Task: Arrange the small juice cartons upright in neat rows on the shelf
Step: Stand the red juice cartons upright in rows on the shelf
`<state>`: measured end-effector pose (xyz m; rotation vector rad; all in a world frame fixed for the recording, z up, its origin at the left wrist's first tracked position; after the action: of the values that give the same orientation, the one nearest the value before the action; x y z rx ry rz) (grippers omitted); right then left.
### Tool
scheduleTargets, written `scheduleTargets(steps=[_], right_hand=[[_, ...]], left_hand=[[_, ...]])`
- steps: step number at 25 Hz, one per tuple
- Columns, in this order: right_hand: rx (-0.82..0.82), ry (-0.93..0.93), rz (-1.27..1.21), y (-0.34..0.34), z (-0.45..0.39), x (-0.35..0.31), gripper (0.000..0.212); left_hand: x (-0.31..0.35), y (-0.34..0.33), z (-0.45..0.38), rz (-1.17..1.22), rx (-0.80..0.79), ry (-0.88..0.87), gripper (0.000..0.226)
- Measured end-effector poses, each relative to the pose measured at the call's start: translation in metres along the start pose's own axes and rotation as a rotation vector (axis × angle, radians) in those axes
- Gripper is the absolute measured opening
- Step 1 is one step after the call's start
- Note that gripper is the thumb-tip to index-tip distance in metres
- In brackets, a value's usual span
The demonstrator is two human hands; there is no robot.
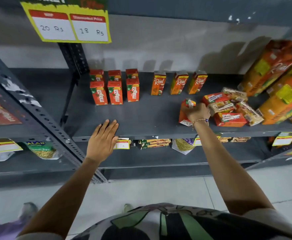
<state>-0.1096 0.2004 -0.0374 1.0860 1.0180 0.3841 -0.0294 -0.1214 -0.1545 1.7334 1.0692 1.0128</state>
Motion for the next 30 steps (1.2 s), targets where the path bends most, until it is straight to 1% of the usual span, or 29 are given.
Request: scheduleTargets(steps=[2,3,5,6,9,10,13,17,19,20,21,22,24,25,27,28,30], right_hand=[[-0.012,0.007,-0.168,-0.008,0.019,-0.016,0.062],[-0.03,0.025,-0.284,-0.016,0.028,-0.026,0.058],[-0.071,0.128,-0.469,-0.031,0.057,-0.053,0.047],[-0.109,0.203,-0.513,-0.039,0.074,-0.068,0.047],[-0.25,0.414,-0.577,-0.077,0.118,-0.108,0.056],[-0.27,0.471,-0.581,-0.091,0.127,-0.119,0.06],[-0.252,0.597,-0.546,-0.125,0.147,-0.148,0.057],[-0.251,0.66,-0.403,-0.149,0.153,-0.163,0.065],[-0.303,0.676,-0.366,-0.14,0.149,-0.165,0.078],[-0.35,0.731,-0.334,-0.129,0.144,-0.165,0.088],[-0.39,0.852,-0.262,-0.115,0.137,-0.169,0.093],[-0.412,1.03,-0.128,-0.1,0.128,-0.174,0.092],[-0.475,1.389,0.226,-0.075,0.11,-0.192,0.083],[-0.509,1.502,0.388,-0.068,0.103,-0.2,0.082],[-0.507,1.626,0.599,-0.068,0.099,-0.213,0.078],[-0.5,1.651,0.638,-0.07,0.099,-0.217,0.075],[-0.485,1.625,0.667,-0.077,0.102,-0.221,0.065]], left_hand=[[-0.019,0.009,0.009,0.018,0.044,0.082,0.061],[-0.029,0.013,0.014,0.025,0.071,0.132,0.061],[-0.044,0.02,0.022,0.042,0.099,0.181,0.063],[-0.048,0.022,0.024,0.047,0.097,0.18,0.063],[-0.051,0.021,0.024,0.034,0.096,0.174,0.064],[-0.051,0.02,0.023,0.029,0.101,0.166,0.063],[-0.057,0.014,0.026,-0.003,0.106,0.128,0.059],[-0.065,0.011,0.026,-0.056,0.114,0.076,0.055],[-0.065,0.01,0.026,-0.055,0.123,0.075,0.054],[-0.064,0.009,0.026,-0.049,0.133,0.072,0.054],[-0.064,0.007,0.026,-0.046,0.141,0.069,0.055],[-0.064,0.007,0.026,-0.047,0.151,0.069,0.056],[-0.064,0.007,0.025,-0.046,0.164,0.082,0.059],[-0.063,0.007,0.025,-0.046,0.163,0.085,0.061],[-0.062,0.007,0.026,-0.047,0.157,0.092,0.062],[-0.063,0.007,0.026,-0.045,0.154,0.094,0.062],[-0.064,0.006,0.026,-0.046,0.158,0.092,0.058]])
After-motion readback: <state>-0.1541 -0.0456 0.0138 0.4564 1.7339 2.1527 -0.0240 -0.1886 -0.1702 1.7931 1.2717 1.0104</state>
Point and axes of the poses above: each hand's wrist, its own z-axis away from the middle knuckle, its own y-axis out of the back of the hand, x = y × z, the point moved 1 cm from there along -z, towards the middle knuckle, and after that the axes turned 6 degrees about z, right-handed, at the moved point
